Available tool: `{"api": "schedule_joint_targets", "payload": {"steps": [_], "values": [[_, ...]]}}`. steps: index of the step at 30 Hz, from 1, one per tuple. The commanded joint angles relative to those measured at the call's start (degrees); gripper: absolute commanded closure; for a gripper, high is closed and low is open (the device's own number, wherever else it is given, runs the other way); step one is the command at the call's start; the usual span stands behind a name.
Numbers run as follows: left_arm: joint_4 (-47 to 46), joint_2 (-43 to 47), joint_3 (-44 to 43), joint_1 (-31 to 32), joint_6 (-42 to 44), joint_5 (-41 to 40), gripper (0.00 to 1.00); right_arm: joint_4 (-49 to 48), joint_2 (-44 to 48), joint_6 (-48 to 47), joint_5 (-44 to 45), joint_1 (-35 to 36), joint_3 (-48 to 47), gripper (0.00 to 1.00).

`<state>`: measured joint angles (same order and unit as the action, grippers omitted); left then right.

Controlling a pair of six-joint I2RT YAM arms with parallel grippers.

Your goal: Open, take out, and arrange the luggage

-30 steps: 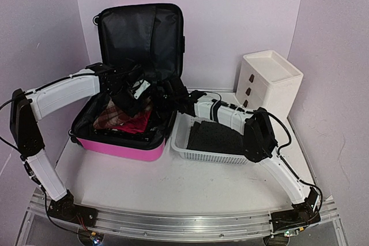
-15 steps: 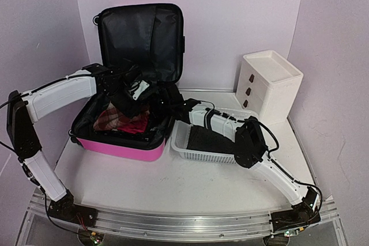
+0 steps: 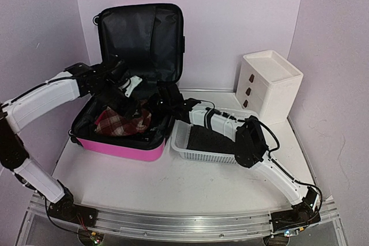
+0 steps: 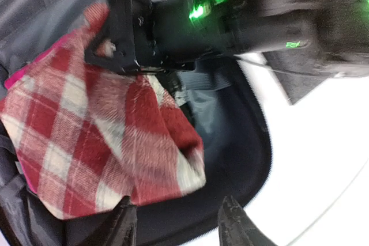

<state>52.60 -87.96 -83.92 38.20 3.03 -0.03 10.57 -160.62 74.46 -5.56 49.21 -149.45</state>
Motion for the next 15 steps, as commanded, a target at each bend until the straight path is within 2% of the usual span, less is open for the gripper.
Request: {"api": "schedule_joint_targets", "payload": {"steps": [1,4,10,15], "values": [[-0.7,12.5,0.6,-0.1,-5.3,3.9,0.41,3.0,10.8,-9.2,-2.0,-0.3,0.9,1.00],[-1.4,18.8,3.2,-0.1,-8.1,4.2,0.36,6.7,14.6,-12.5,-3.8,-0.3,2.6,1.00],[-2.6,26.1,9.0,-0.1,-11.4,3.3,0.34,12.2,20.3,-17.4,-6.5,-0.3,6.5,1.00],[-2.7,28.7,12.4,-0.1,-13.0,3.2,0.34,13.9,29.6,-16.2,-4.3,-1.0,18.6,1.00]]}}
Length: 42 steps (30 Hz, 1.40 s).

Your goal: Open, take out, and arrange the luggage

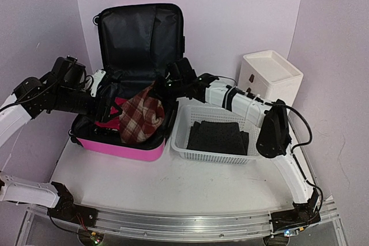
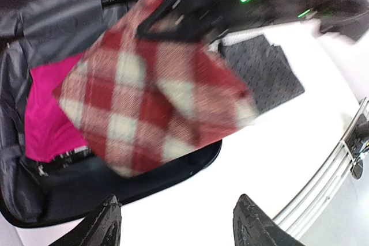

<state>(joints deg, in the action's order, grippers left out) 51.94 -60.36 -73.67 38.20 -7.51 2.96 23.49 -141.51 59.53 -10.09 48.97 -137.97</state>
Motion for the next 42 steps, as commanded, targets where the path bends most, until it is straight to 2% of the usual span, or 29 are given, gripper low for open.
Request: {"api": "schedule_joint_targets", "payload": {"steps": [1,7,12,15,17,22,29,42], "values": [[-2.1,1.4,2.7,-0.1,-2.6,0.4,0.34,1.0,12.8,-1.2,0.4,-1.3,10.4,1.00],[-2.2,2.6,5.1,-0.1,-3.8,1.3,0.34,0.9,27.5,-4.0,1.6,-6.6,35.8,1.00],[-3.5,2.2,6.1,-0.1,-5.1,3.5,0.34,0.3,33.6,-9.4,-0.5,-13.7,48.7,1.00],[-4.4,1.9,6.1,-0.1,-5.8,4.4,0.34,-5.2,35.7,-10.3,-4.7,-17.2,55.6,1.00],[-4.8,1.9,6.0,-0.1,-6.2,5.0,0.34,-6.2,36.6,-13.5,-3.6,-18.3,58.0,1.00],[-5.4,1.4,5.4,-0.1,-6.9,5.8,0.35,-11.3,36.0,-14.4,-4.8,-20.5,62.1,1.00],[-5.4,2.9,5.9,-0.1,-7.4,6.2,0.35,-10.5,36.3,-17.1,-8.3,-22.7,64.4,1.00],[-5.5,1.0,4.9,-0.2,-7.6,6.7,0.35,-6.7,44.4,-24.2,-2.5,-24.2,70.5,1.00]]}}
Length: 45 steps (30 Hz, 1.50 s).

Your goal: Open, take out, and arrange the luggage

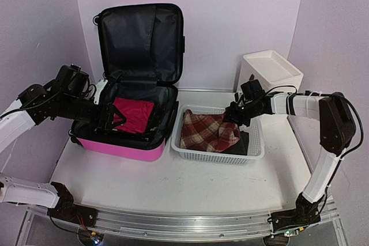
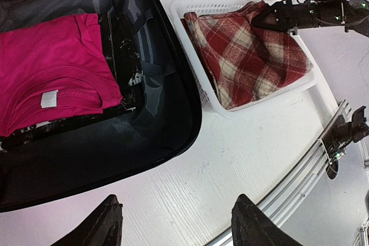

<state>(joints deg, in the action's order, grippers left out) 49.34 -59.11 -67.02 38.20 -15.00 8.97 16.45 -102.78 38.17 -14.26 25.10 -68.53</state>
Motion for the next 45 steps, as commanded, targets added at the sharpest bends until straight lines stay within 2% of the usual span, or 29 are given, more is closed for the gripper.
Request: {"api": "schedule_joint_targets", "payload": {"steps": [1,12,13,15,17,19,22,26,28,30,31,35,37,41,45], "values": [[-3.0,-0.4,-1.7,-0.1,-0.2,0.8,0.35,0.4,6.0,-2.9,1.5,-0.5,1.5,1.00],[-3.1,-0.8,-1.9,-0.1,-0.2,1.3,0.35,0.6,6.1,-6.8,0.4,-4.0,4.8,1.00],[-3.1,-0.9,-1.9,-0.1,-0.1,1.3,0.35,1.6,5.3,-8.5,0.1,-4.1,4.0,0.95],[-3.2,-1.1,-1.9,-0.1,-0.1,1.5,0.35,8.3,4.0,-13.6,2.0,-4.2,0.8,0.66],[-3.1,-1.1,-1.8,-0.1,-0.2,1.6,0.35,17.6,5.0,-18.7,7.9,-4.2,-2.3,0.48],[-3.2,-0.1,-1.4,-0.1,-0.5,1.4,0.36,24.8,7.5,-23.5,13.8,-4.2,-4.4,0.38],[-3.0,0.3,-1.5,-0.2,0.1,0.7,0.35,33.9,11.2,-27.8,18.1,-2.7,-7.9,0.32],[-2.8,0.1,-2.6,-0.1,0.2,-0.2,0.35,38.2,15.2,-26.7,18.0,2.7,-10.6,0.32],[-2.8,-0.6,-3.4,-0.1,-0.2,0.1,0.35,35.3,14.9,-22.6,7.2,3.4,-9.8,0.35],[-2.8,-1.4,-3.8,-0.1,-0.5,0.6,0.35,28.3,13.1,-18.4,-5.2,3.4,-7.4,0.36],[-2.8,-1.7,-4.0,-0.1,-0.8,0.9,0.35,25.6,11.8,-17.3,-7.0,3.3,-6.7,0.38],[-2.8,-1.8,-3.9,-0.1,-2.0,3.0,0.36,23.9,6.7,-16.1,-9.9,0.2,-5.7,0.63],[-2.8,-1.0,-3.2,-0.1,-2.3,3.2,0.36,23.9,5.7,-17.3,-6.1,-1.5,-3.7,0.69],[-2.8,1.1,-1.8,-0.1,-2.7,2.5,0.36,26.4,2.8,-21.3,8.2,-2.0,-1.3,0.73],[-2.8,1.3,-1.5,-0.1,-2.4,2.5,0.36,35.9,3.8,-22.3,19.7,0.3,-6.0,0.79]]}}
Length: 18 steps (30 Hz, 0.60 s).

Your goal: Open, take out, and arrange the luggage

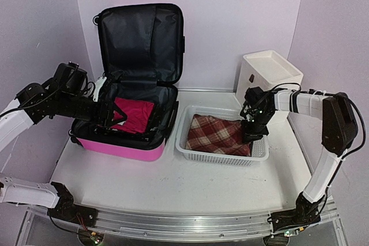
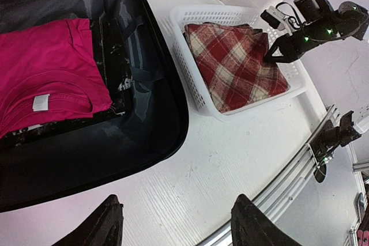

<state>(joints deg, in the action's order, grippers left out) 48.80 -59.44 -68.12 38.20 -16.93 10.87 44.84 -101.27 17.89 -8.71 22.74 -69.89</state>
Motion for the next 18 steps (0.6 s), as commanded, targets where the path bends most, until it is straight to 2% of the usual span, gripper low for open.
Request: {"api": "schedule_joint_targets", "payload": {"steps": [1,4,6,9,13,15,18], "values": [[-2.3,1.8,-0.5,-0.1,-0.4,0.5,0.36,8.5,3.8,-2.3,17.3,4.3,-5.5,0.79],[-2.2,1.8,-0.9,-0.1,-0.2,0.2,0.36,10.3,6.6,-2.0,18.7,8.4,-7.8,0.77],[-2.2,1.7,-1.3,-0.1,-0.2,0.0,0.36,10.6,6.9,-0.5,12.2,9.1,-8.1,0.72],[-2.3,1.4,-1.5,-0.1,-0.4,0.3,0.36,3.3,7.2,1.7,-1.9,9.0,-3.6,0.66],[-2.2,1.7,-1.0,0.0,-0.7,0.7,0.36,-2.1,5.5,4.8,-10.8,5.8,1.6,0.70],[-2.3,2.3,-0.7,-0.1,-0.9,0.8,0.36,-2.8,4.8,5.4,-11.5,3.8,4.1,0.76],[-2.3,3.2,-0.4,-0.1,-1.0,0.7,0.36,1.6,4.7,3.5,-4.1,3.6,5.7,0.81]]}}
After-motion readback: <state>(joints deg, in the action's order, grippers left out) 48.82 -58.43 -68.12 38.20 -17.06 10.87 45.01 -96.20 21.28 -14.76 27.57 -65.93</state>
